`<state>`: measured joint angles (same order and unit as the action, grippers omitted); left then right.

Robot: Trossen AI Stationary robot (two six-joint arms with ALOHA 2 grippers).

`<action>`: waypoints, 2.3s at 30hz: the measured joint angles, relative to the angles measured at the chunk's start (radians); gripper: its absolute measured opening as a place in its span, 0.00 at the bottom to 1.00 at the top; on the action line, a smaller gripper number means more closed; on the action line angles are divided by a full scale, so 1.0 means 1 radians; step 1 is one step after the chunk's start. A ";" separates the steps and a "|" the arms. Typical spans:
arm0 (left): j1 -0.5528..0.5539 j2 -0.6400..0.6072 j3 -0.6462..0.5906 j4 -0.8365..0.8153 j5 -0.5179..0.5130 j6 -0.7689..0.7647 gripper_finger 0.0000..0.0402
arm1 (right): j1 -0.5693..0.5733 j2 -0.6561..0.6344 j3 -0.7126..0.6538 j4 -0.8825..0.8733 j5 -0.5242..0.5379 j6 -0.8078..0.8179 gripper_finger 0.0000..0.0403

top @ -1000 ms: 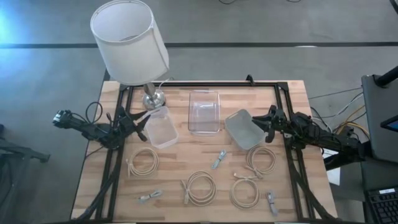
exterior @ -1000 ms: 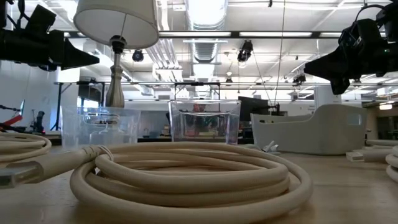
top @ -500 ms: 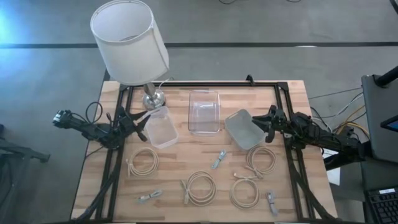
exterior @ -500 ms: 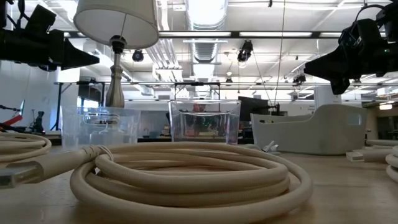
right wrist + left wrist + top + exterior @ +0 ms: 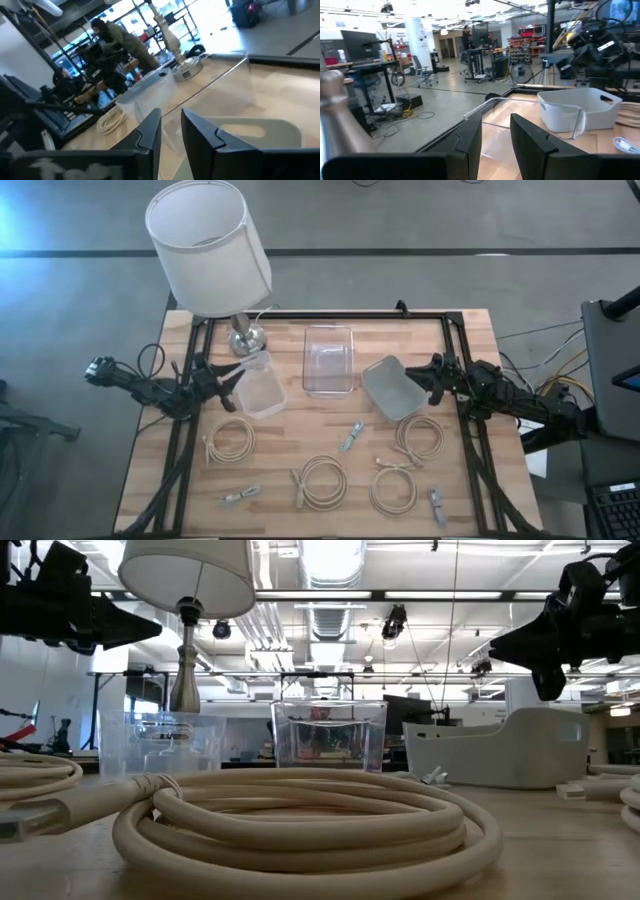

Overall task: Pick & Place USB Port
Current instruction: Put the brown HDMI cable into the white bin

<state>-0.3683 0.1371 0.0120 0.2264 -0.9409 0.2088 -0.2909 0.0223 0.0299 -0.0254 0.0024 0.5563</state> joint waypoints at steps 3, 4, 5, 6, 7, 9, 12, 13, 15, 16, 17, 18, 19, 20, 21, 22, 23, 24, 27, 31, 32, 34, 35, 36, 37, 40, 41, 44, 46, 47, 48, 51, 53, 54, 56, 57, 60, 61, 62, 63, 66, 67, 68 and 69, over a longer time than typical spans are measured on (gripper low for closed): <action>0.000 0.000 0.000 0.000 0.001 0.000 0.26 | 0.000 0.000 0.000 0.038 0.094 -0.074 0.20; 0.000 0.000 0.000 0.001 0.001 0.000 0.26 | 0.000 0.001 0.000 0.048 0.127 -0.108 0.20; 0.000 0.000 0.000 0.001 0.001 0.000 0.26 | 0.000 0.002 0.000 0.054 0.161 -0.138 0.20; 0.000 0.000 0.000 0.002 0.001 -0.001 0.26 | 0.000 0.003 0.000 0.060 0.193 -0.167 0.20; 0.000 0.000 0.000 0.004 0.001 -0.005 0.26 | 0.000 0.003 0.000 0.069 0.219 -0.193 0.20; 0.000 0.000 0.005 0.004 0.001 -0.021 0.26 | 0.000 0.004 0.000 0.098 0.259 -0.258 0.20; 0.000 0.000 0.031 0.008 0.004 -0.027 0.26 | -0.001 0.006 0.000 0.173 0.299 -0.378 0.20; 0.000 0.000 0.043 0.009 0.006 -0.025 0.26 | 0.000 0.006 0.000 0.210 0.301 -0.394 0.20; 0.000 0.000 0.065 0.006 0.015 -0.020 0.26 | 0.000 0.006 0.000 0.300 0.287 -0.408 0.21; 0.000 0.000 0.077 0.006 0.029 -0.019 0.27 | 0.000 0.008 0.000 0.346 0.261 -0.420 0.22; 0.000 0.002 0.089 0.007 0.051 -0.019 0.27 | 0.000 0.011 0.000 0.390 0.225 -0.429 0.23; 0.000 0.003 0.101 0.007 0.078 -0.017 0.28 | 0.000 0.017 0.000 0.435 0.182 -0.433 0.24; 0.000 0.007 0.111 0.007 0.107 -0.013 0.29 | 0.000 0.024 0.000 0.475 0.140 -0.435 0.25; 0.000 0.013 0.121 0.006 0.130 -0.010 0.31 | 0.000 0.032 0.001 0.505 0.103 -0.435 0.26; 0.000 0.020 0.131 0.005 0.148 -0.008 0.32 | 0.000 0.043 0.004 0.524 0.069 -0.434 0.27; 0.000 0.028 0.141 0.003 0.160 -0.008 0.35 | 0.000 0.054 0.010 0.535 0.037 -0.434 0.29; 0.000 0.039 0.151 0.001 0.174 -0.010 0.37 | 0.000 0.066 0.017 0.535 0.007 -0.434 0.30; 0.000 0.050 0.163 -0.006 0.194 -0.018 0.39 | 0.000 0.081 0.022 0.534 -0.024 -0.433 0.31; 0.000 0.103 0.212 -0.054 0.270 -0.049 0.46 | 0.004 0.145 0.043 0.534 -0.139 -0.419 0.35; 0.000 0.227 0.335 -0.196 0.332 -0.055 0.51 | 0.033 0.263 0.089 0.539 -0.218 -0.402 0.40; 0.000 0.265 0.379 -0.256 0.330 -0.055 0.51 | 0.043 0.294 0.106 0.538 -0.218 -0.403 0.41; 0.000 0.342 0.474 -0.395 0.321 -0.063 0.51 | 0.061 0.361 0.155 0.543 -0.219 -0.412 0.42; 0.000 0.383 0.525 -0.462 0.319 -0.081 0.51 | 0.068 0.390 0.179 0.543 -0.220 -0.424 0.42; 0.000 0.421 0.572 -0.528 0.319 -0.113 0.51 | 0.075 0.420 0.205 0.540 -0.221 -0.441 0.43; 0.000 0.458 0.621 -0.595 0.320 -0.159 0.51 | 0.080 0.448 0.232 0.541 -0.221 -0.460 0.43; 0.000 0.568 0.753 -0.794 0.357 -0.335 0.51 | 0.090 0.537 0.300 0.519 -0.221 -0.509 0.43; -0.001 0.601 0.789 -0.857 0.374 -0.393 0.51 | 0.091 0.566 0.321 0.503 -0.221 -0.517 0.43; -0.003 0.693 0.871 -0.998 0.459 -0.510 0.51 | 0.091 0.649 0.371 0.442 -0.221 -0.533 0.43; -0.006 0.745 0.908 -1.074 0.508 -0.556 0.51 | 0.091 0.703 0.391 0.446 -0.221 -0.534 0.42; -0.007 0.773 0.922 -1.110 0.529 -0.574 0.51 | 0.091 0.729 0.395 0.456 -0.221 -0.534 0.42; -0.008 0.795 0.933 -1.150 0.552 -0.583 0.51 | 0.091 0.756 0.398 0.467 -0.221 -0.534 0.41; -0.008 0.839 0.982 -1.262 0.593 -0.622 0.51 | 0.105 0.833 0.405 0.481 -0.220 -0.533 0.40; -0.008 0.866 0.991 -1.338 0.623 -0.663 0.51 | 0.124 0.877 0.417 0.491 -0.220 -0.531 0.39; -0.009 0.876 0.991 -1.357 0.642 -0.681 0.51 | 0.134 0.897 0.423 0.492 -0.220 -0.529 0.39; -0.013 0.888 0.984 -1.364 0.694 -0.718 0.51 | 0.158 0.939 0.433 0.489 -0.220 -0.526 0.38; -0.015 0.888 0.981 -1.382 0.719 -0.737 0.51 | 0.171 0.958 0.438 0.489 -0.220 -0.528 0.38; -0.030 0.894 0.959 -1.387 0.765 -0.785 0.51 | 0.204 1.008 0.450 0.502 -0.220 -0.534 0.37; -0.035 0.896 0.946 -1.388 0.769 -0.794 0.51 | 0.213 1.025 0.454 0.509 -0.220 -0.533 0.37; -0.039 0.896 0.930 -1.393 0.769 -0.805 0.51 | 0.220 1.040 0.455 0.509 -0.220 -0.533 0.37; -0.041 0.893 0.916 -1.393 0.769 -0.818 0.51 | 0.228 1.054 0.457 0.509 -0.220 -0.533 0.37; -0.044 0.886 0.854 -1.393 0.777 -0.872 0.51 | 0.235 1.094 0.476 0.508 -0.218 -0.546 0.38; -0.044 0.886 0.827 -1.391 0.781 -0.882 0.51 | 0.235 1.103 0.484 0.506 -0.217 -0.548 0.38; -0.044 0.885 0.799 -1.388 0.783 -0.889 0.51 | 0.235 1.115 0.497 0.506 -0.214 -0.549 0.38; -0.044 0.884 0.772 -1.387 0.783 -0.896 0.51 | 0.234 1.125 0.509 0.507 -0.211 -0.552 0.39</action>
<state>-0.4122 1.0211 0.7840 -1.1606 -0.1574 -0.6876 -0.0568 1.1470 0.5392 0.4821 -0.2089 0.0045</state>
